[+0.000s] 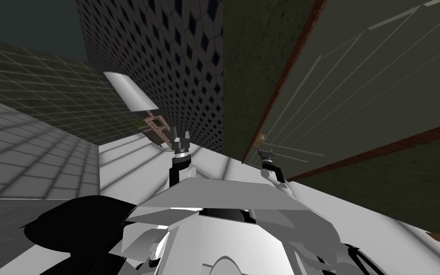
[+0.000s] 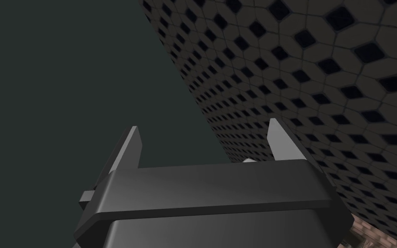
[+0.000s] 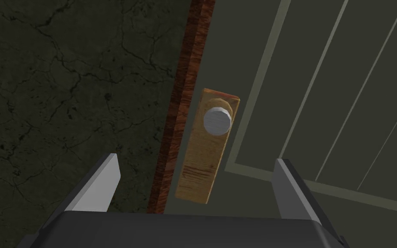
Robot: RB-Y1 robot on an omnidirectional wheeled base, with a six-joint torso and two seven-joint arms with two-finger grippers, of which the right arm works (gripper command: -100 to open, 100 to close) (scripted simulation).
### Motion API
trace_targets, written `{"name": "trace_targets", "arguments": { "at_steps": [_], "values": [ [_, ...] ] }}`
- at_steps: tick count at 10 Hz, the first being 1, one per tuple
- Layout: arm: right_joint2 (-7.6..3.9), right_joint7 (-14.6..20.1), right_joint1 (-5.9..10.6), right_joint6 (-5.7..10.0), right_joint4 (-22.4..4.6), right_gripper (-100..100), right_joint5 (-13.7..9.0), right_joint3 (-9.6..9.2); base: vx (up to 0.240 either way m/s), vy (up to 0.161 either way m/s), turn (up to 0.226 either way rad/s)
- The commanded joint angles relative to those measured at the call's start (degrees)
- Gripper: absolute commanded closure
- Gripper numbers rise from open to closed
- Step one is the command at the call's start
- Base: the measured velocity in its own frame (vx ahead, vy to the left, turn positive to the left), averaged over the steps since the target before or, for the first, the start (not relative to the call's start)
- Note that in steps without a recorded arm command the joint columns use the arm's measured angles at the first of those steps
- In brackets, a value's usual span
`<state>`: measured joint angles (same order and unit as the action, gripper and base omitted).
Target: Pull the door open
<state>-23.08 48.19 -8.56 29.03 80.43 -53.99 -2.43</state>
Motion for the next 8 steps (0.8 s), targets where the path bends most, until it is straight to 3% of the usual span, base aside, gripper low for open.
{"name": "trace_targets", "arguments": {
  "at_steps": [1, 8],
  "values": [
    [-1.26, 2.5, 1.01, -0.12, -2.7, -100, -2.4, -0.02, 0.086, -0.079, 0.126],
    [-5.28, 10.8, 4.08, 0.22, -11.9, -100, -10.2, -0.72, 0.062, -0.059, 0.106]
  ]
}}
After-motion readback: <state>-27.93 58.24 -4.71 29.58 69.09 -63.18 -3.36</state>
